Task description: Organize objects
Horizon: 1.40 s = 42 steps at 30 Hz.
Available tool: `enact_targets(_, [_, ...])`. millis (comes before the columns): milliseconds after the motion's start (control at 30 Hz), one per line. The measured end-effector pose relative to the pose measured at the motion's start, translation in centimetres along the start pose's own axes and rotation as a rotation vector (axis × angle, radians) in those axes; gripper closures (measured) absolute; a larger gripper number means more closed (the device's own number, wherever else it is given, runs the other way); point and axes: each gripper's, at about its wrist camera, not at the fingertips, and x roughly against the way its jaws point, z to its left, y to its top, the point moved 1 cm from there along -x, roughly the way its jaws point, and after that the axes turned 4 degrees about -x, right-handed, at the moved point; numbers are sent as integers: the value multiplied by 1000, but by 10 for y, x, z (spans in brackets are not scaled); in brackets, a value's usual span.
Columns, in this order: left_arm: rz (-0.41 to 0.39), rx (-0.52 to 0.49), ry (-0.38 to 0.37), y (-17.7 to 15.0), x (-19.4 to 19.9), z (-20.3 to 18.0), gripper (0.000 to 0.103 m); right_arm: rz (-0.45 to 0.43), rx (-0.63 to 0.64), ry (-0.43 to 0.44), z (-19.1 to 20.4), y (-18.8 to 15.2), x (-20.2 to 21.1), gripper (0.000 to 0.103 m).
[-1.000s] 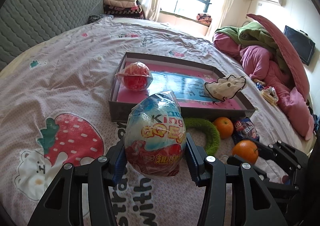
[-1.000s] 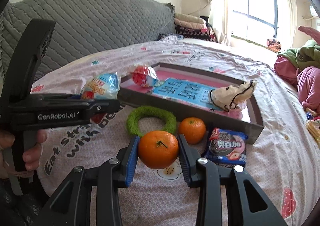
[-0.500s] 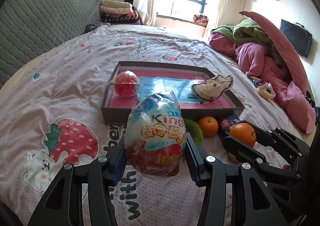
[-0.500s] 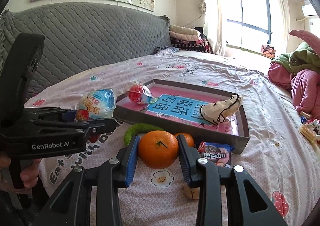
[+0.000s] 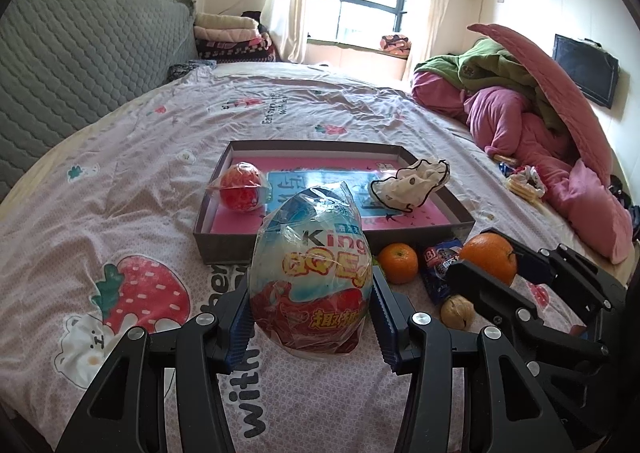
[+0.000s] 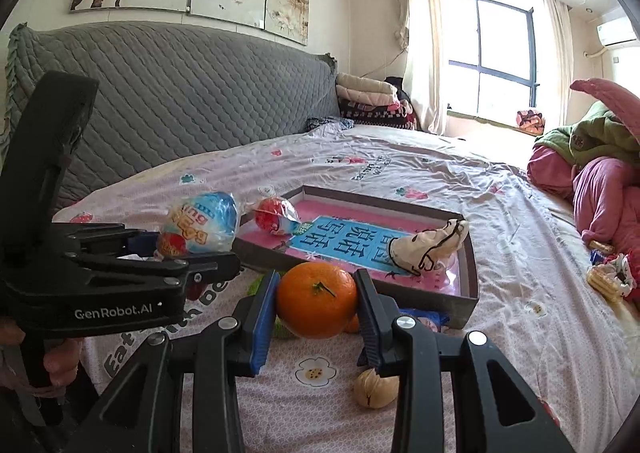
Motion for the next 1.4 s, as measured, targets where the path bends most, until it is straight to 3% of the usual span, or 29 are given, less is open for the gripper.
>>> enact_targets(733, [-50,-16,-1,9,10,-12,50,-43,-50,-22,-16,7,12,65])
enact_targets(1400, [-16,2,-13,3,-23,-3,50,-15,-119,-55,-42,8,0,65])
